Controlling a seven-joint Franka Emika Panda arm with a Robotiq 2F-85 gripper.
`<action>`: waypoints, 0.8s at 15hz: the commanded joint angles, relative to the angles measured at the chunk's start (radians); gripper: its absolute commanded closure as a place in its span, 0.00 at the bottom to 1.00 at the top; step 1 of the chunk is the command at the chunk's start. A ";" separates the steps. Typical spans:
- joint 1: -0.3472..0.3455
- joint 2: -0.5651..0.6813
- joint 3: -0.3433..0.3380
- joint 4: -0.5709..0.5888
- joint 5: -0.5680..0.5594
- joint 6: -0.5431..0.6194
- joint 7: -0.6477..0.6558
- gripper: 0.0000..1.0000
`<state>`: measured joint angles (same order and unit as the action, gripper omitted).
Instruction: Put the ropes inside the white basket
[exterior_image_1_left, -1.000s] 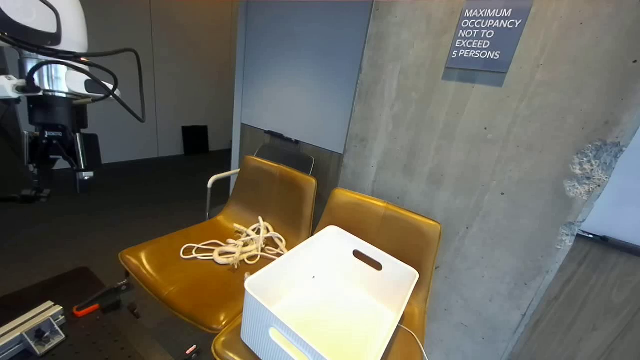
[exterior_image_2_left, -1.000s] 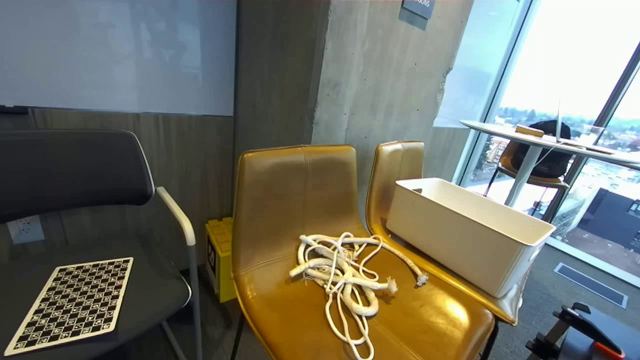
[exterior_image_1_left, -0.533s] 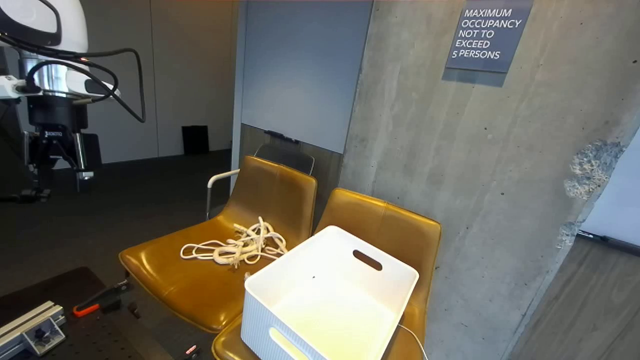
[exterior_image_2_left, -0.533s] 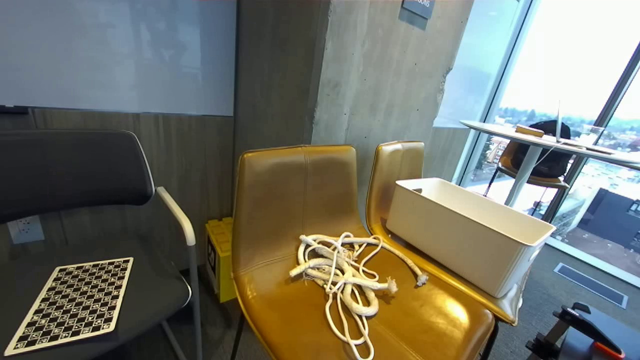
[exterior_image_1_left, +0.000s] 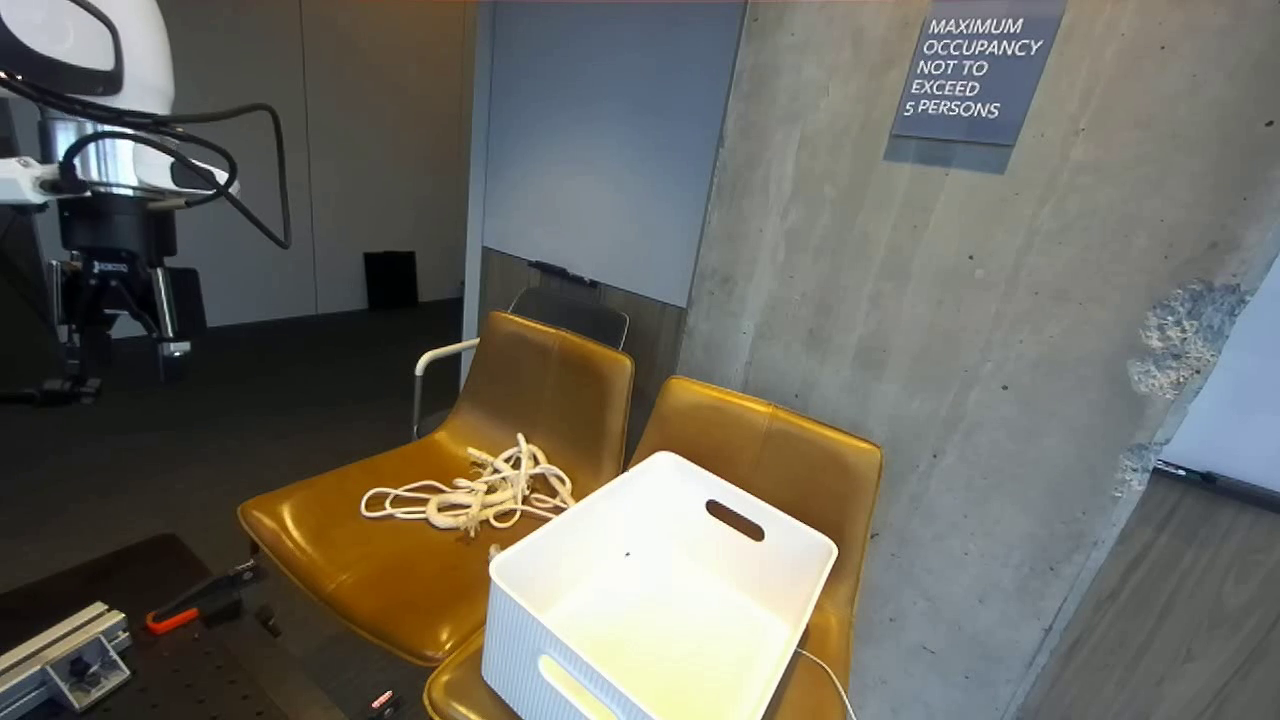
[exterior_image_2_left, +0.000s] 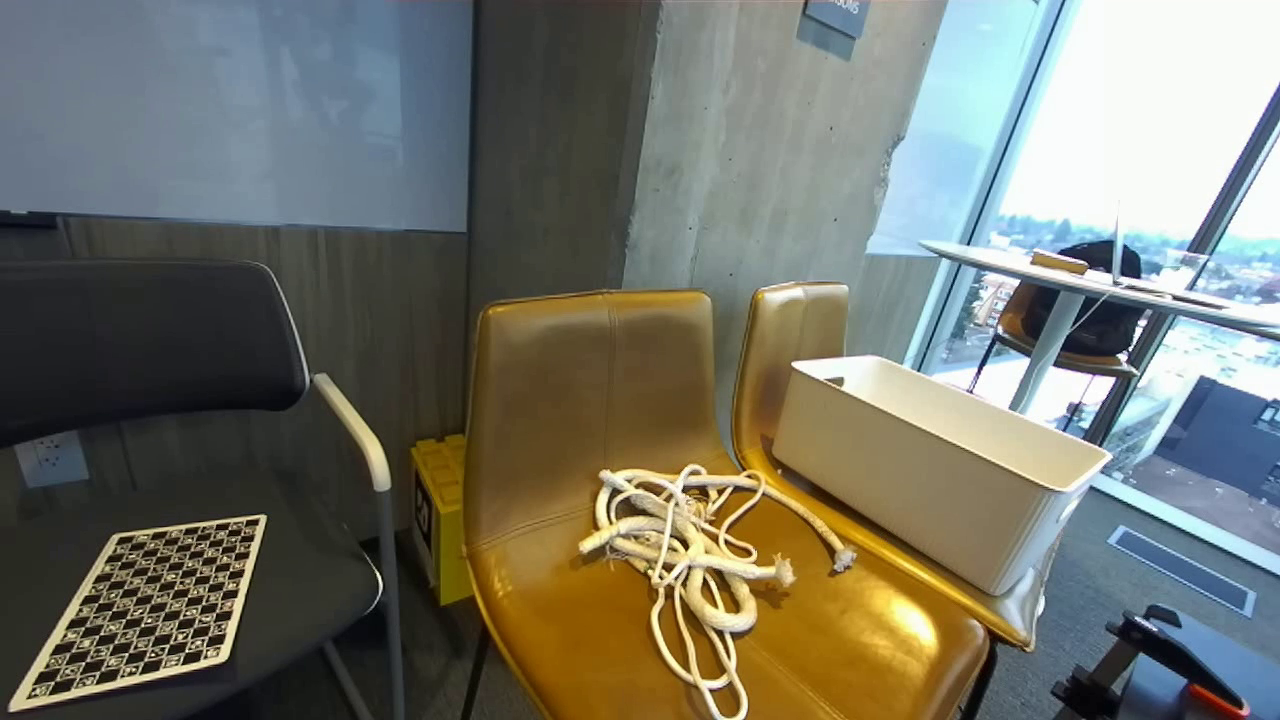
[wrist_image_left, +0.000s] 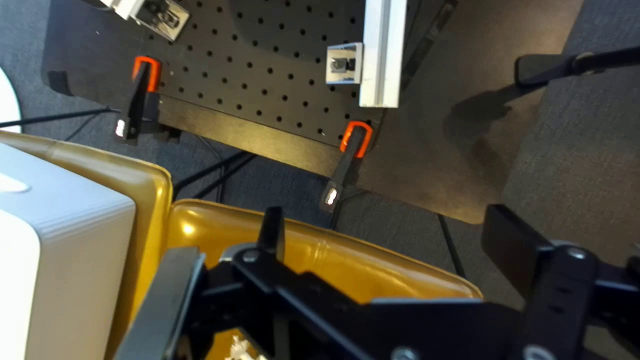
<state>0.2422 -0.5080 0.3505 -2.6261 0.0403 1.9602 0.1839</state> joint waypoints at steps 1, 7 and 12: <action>0.054 0.119 0.001 0.064 0.093 0.187 0.025 0.00; 0.041 0.398 0.022 0.206 0.092 0.682 0.092 0.00; -0.002 0.645 -0.007 0.364 -0.260 0.879 0.234 0.00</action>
<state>0.2638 -0.0096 0.3576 -2.3747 -0.0238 2.7766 0.3273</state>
